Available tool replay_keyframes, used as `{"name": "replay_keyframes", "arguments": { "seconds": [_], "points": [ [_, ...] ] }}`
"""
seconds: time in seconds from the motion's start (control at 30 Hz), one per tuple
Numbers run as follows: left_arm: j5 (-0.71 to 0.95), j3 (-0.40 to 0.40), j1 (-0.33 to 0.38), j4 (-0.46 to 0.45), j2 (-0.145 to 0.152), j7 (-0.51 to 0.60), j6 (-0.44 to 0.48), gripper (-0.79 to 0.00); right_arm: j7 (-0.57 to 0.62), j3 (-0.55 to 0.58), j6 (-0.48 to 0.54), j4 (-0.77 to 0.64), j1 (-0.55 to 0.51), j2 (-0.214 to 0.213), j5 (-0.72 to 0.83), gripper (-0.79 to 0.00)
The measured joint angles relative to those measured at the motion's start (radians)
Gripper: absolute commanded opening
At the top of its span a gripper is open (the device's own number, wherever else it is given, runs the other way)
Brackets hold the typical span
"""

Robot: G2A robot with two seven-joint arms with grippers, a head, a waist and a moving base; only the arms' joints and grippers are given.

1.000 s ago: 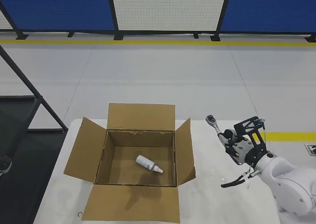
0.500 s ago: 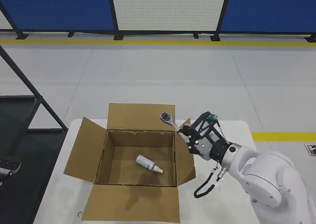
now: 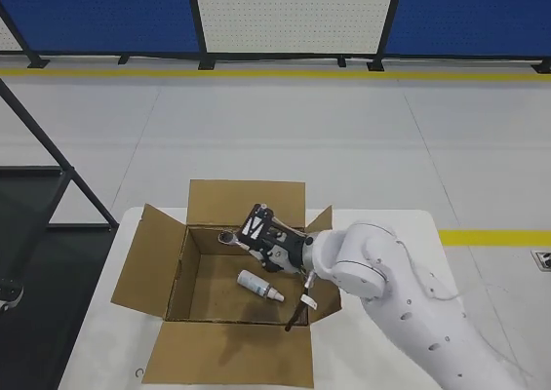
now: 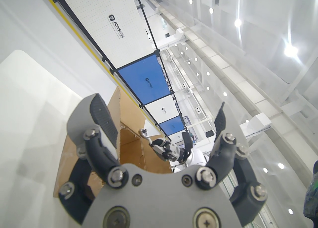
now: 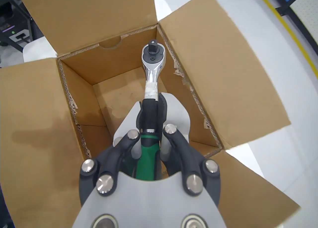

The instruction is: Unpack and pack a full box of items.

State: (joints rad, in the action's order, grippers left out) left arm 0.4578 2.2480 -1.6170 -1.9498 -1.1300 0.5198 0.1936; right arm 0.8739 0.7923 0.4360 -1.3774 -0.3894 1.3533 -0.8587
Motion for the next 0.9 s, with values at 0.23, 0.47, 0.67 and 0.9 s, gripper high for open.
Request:
{"name": "replay_keyframes", "arguments": {
  "seconds": [0.23, 0.47, 0.67, 0.9],
  "points": [
    [0.000, 0.000, 0.000, 0.000, 0.000, 0.000, 0.000, 0.000, 0.013, -0.057, 0.017, 0.093, 0.031, 0.020, 0.011, -0.785],
    [0.000, 0.000, 0.000, 0.000, 0.000, 0.000, 0.000, 0.000, 0.012, -0.057, 0.016, 0.093, 0.031, 0.020, 0.011, -0.785],
    [0.000, 0.000, 0.000, 0.000, 0.000, 0.000, 0.000, 0.000, -0.002, -0.084, 0.016, 0.113, 0.015, 0.027, -0.008, -0.785],
    [0.000, 0.000, 0.000, 0.000, 0.000, 0.000, 0.000, 0.000, -0.037, -0.205, 0.079, 0.286, 0.088, 0.095, 0.030, -0.785]
  ]
}}
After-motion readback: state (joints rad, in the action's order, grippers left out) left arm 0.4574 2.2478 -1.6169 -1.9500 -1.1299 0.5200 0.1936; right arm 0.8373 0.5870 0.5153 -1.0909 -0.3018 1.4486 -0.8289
